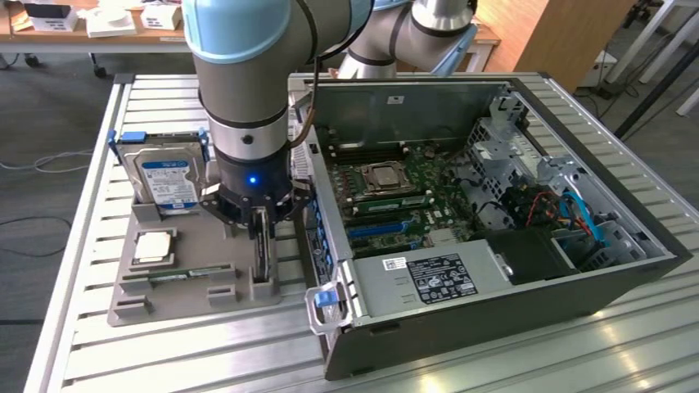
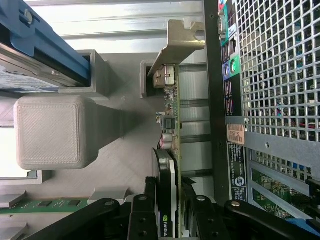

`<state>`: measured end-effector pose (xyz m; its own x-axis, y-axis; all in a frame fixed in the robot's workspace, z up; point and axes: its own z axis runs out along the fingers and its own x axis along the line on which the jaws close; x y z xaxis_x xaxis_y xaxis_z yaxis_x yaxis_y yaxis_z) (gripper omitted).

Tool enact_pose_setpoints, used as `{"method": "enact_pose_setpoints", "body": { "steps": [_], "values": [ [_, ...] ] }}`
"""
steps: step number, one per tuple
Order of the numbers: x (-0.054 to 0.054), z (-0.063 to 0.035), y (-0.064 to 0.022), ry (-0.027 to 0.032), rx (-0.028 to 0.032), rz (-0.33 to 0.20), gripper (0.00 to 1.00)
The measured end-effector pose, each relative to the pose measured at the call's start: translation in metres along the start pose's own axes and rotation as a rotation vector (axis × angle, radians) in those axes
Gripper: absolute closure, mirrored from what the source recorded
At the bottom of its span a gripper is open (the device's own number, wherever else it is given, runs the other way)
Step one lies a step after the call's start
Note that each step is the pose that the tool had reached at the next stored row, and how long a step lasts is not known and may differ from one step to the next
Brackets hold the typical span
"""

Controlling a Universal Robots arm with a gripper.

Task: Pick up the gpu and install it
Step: 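Pick up the gpu and move the gpu toward the slot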

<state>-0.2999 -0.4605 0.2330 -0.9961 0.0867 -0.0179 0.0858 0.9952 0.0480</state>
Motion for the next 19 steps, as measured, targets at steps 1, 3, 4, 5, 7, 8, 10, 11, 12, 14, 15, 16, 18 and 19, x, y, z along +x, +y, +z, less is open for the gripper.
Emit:
{"method": "enact_pose_setpoints", "body": {
  "steps": [1, 3, 4, 5, 7, 8, 10, 11, 12, 14, 15, 16, 18, 19],
  "values": [
    [0.0000, 0.0000, 0.0000, 0.0000, 0.0000, 0.000, 0.67],
    [0.0000, 0.0000, 0.0000, 0.0000, 0.0000, 0.000, 0.67],
    [0.0000, 0.0000, 0.0000, 0.0000, 0.0000, 0.000, 0.67],
    [0.0000, 0.0000, 0.0000, 0.0000, 0.0000, 0.000, 0.67],
    [0.0003, 0.0003, 0.0000, -0.0002, -0.0002, 0.000, 0.67],
    [0.0004, 0.0003, 0.0000, -0.0001, -0.0001, 0.000, 0.67],
    [0.0006, 0.0002, -0.0001, 0.0000, 0.0000, 0.000, 0.67],
    [0.0006, 0.0002, -0.0001, 0.0000, 0.0000, 0.000, 0.67],
    [0.0006, 0.0002, -0.0001, 0.0000, 0.0000, 0.000, 0.67],
    [0.0007, 0.0002, -0.0001, 0.0000, 0.0000, 0.000, 0.67],
    [0.0007, 0.0002, -0.0001, 0.0000, 0.0000, 0.000, 0.67],
    [0.0007, 0.0002, -0.0001, 0.0000, 0.0000, 0.000, 0.67],
    [0.0007, 0.0002, -0.0001, 0.0000, 0.0000, 0.000, 0.67],
    [0.0007, 0.0002, -0.0001, 0.0000, 0.0000, 0.000, 0.67]
  ]
}}
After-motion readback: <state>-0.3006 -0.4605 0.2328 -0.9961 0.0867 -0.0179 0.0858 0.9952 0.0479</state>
